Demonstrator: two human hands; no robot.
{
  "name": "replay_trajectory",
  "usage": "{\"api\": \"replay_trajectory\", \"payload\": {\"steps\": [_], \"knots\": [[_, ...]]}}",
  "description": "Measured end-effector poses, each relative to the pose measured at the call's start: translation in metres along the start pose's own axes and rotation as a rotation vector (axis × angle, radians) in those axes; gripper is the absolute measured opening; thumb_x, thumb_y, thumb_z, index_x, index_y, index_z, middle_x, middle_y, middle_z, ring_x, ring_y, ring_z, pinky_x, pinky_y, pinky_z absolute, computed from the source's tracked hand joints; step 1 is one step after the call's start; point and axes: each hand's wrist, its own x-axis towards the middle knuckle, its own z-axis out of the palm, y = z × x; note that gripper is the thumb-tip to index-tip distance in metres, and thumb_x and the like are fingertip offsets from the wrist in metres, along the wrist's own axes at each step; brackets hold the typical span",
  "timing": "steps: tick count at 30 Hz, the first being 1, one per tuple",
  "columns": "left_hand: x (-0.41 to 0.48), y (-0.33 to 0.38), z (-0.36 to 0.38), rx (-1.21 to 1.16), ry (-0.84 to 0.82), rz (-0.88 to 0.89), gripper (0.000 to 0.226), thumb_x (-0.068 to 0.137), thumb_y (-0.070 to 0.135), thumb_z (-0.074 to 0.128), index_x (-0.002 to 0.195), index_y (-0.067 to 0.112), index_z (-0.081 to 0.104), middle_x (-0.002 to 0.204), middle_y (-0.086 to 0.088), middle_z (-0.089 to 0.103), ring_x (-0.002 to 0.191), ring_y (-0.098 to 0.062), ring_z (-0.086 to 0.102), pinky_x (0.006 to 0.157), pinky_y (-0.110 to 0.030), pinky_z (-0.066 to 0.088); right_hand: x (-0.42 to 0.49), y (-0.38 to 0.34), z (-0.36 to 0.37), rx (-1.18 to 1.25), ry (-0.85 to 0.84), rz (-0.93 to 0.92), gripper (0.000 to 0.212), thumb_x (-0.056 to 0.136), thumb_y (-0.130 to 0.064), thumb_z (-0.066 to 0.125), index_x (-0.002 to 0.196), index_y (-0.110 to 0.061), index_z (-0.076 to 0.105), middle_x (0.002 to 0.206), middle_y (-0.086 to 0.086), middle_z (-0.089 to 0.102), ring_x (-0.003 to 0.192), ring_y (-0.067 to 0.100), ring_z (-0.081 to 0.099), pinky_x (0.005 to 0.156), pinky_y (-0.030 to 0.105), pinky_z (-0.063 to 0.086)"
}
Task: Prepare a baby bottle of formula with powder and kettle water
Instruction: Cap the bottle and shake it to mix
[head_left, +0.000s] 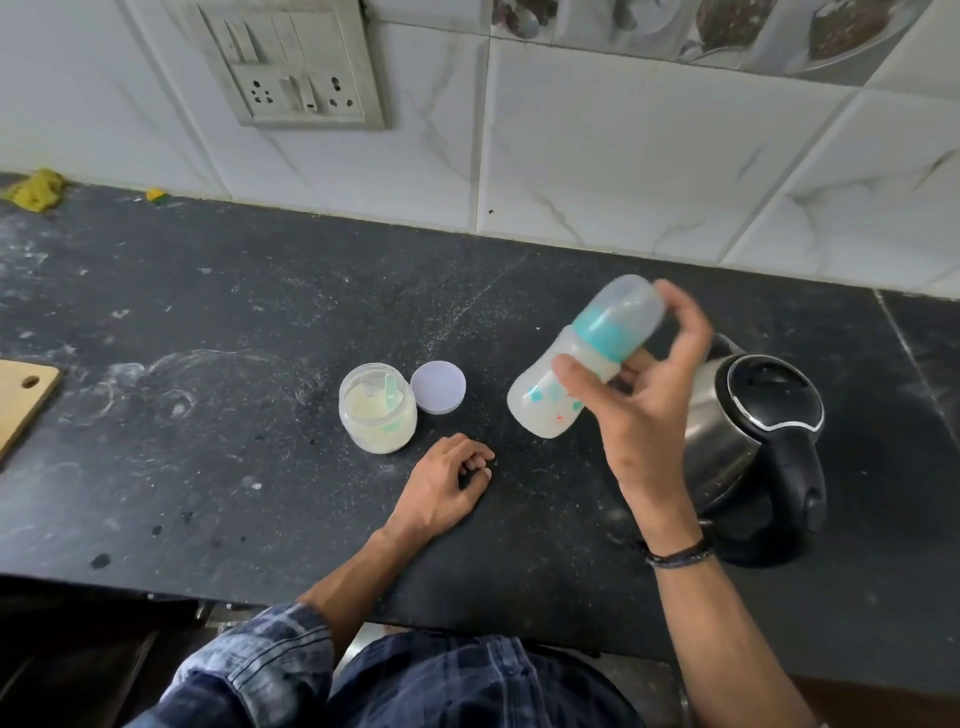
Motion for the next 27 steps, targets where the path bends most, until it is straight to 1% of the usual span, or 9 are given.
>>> {"api": "replay_trajectory", "payload": {"steps": [3,5,8,12,15,17,20,23,27], "knots": [[0.001,0.000,0.000,0.002,0.010,0.002,0.015,0.093,0.017,0.067,0.107,0.021,0.071,0.094,0.011,0.061,0.089,-0.009,0.057,0.081,-0.027,0.050,0.004,-0.001,-0.003,0.070,0.134,-0.149,0.082,0.087,-0.002,0.080,0.144,-0.027,0.026,0.132,-0.017,0.066,0.109,0.011,0.070,0.091,0.037,0.059],[0.002,0.000,0.001,0.004,0.020,0.002,0.015,0.093,0.016,0.068,0.106,0.020,0.071,0.093,0.011,0.061,0.089,-0.009,0.057,0.081,-0.027,0.050,0.011,-0.001,-0.005,0.033,0.130,-0.119,0.085,0.086,0.001,0.081,0.145,-0.026,0.026,0.136,-0.009,0.059,0.109,0.014,0.071,0.091,0.036,0.059],[0.001,-0.001,0.002,-0.002,0.017,0.007,0.015,0.092,0.016,0.068,0.106,0.021,0.071,0.093,0.012,0.061,0.089,-0.009,0.057,0.081,-0.027,0.050,0.007,-0.002,-0.004,-0.018,0.026,-0.046,0.088,0.081,0.003,0.084,0.143,-0.028,0.031,0.131,0.000,0.065,0.106,0.020,0.073,0.086,0.032,0.061],[0.002,-0.002,0.003,-0.006,0.025,0.006,0.015,0.093,0.017,0.067,0.106,0.022,0.071,0.093,0.013,0.061,0.089,-0.009,0.057,0.081,-0.027,0.050,0.005,0.006,-0.009,-0.024,0.074,-0.188,0.086,0.090,0.012,0.072,0.148,-0.016,0.015,0.135,-0.025,0.064,0.114,0.005,0.069,0.092,0.023,0.057],[0.002,-0.004,0.004,-0.010,0.024,-0.003,0.015,0.093,0.017,0.067,0.106,0.022,0.071,0.092,0.013,0.060,0.089,-0.009,0.057,0.081,-0.026,0.050,0.003,0.012,-0.008,-0.072,0.034,0.046,0.092,0.085,0.003,0.083,0.150,-0.030,0.027,0.131,-0.001,0.071,0.109,0.019,0.074,0.087,0.025,0.059],[0.002,-0.004,0.003,-0.031,0.021,-0.007,0.014,0.093,0.018,0.068,0.105,0.024,0.071,0.092,0.014,0.060,0.090,-0.008,0.057,0.080,-0.025,0.050,-0.004,0.018,-0.011,-0.108,-0.015,0.096,0.094,0.081,-0.007,0.088,0.150,-0.038,0.030,0.128,0.008,0.070,0.108,0.026,0.074,0.086,0.028,0.061],[0.004,0.001,0.002,-0.111,0.001,-0.064,0.012,0.093,0.022,0.071,0.104,0.028,0.072,0.092,0.014,0.063,0.090,-0.009,0.060,0.081,-0.029,0.051,-0.009,0.023,-0.017,-0.213,-0.075,0.134,0.093,0.077,-0.024,0.091,0.146,-0.048,0.033,0.118,-0.007,0.075,0.101,0.022,0.076,0.084,0.030,0.062],[0.007,0.019,-0.007,-0.431,0.002,-0.182,0.014,0.096,0.032,0.068,0.109,0.029,0.073,0.103,0.009,0.069,0.094,-0.013,0.063,0.089,-0.038,0.053,-0.010,0.027,-0.022,-0.430,-0.174,0.118,0.087,0.072,-0.037,0.092,0.136,-0.053,0.037,0.112,-0.024,0.072,0.097,0.012,0.075,0.084,0.034,0.062],[0.024,0.061,-0.032,-0.743,-0.062,-0.122,0.051,0.096,0.044,0.062,0.142,0.023,0.057,0.139,-0.002,0.064,0.132,-0.025,0.057,0.110,-0.047,0.047,-0.012,0.026,-0.022,-0.565,-0.272,0.110,0.082,0.070,-0.051,0.090,0.130,-0.066,0.036,0.113,-0.034,0.066,0.105,0.002,0.070,0.084,0.027,0.061]]}}
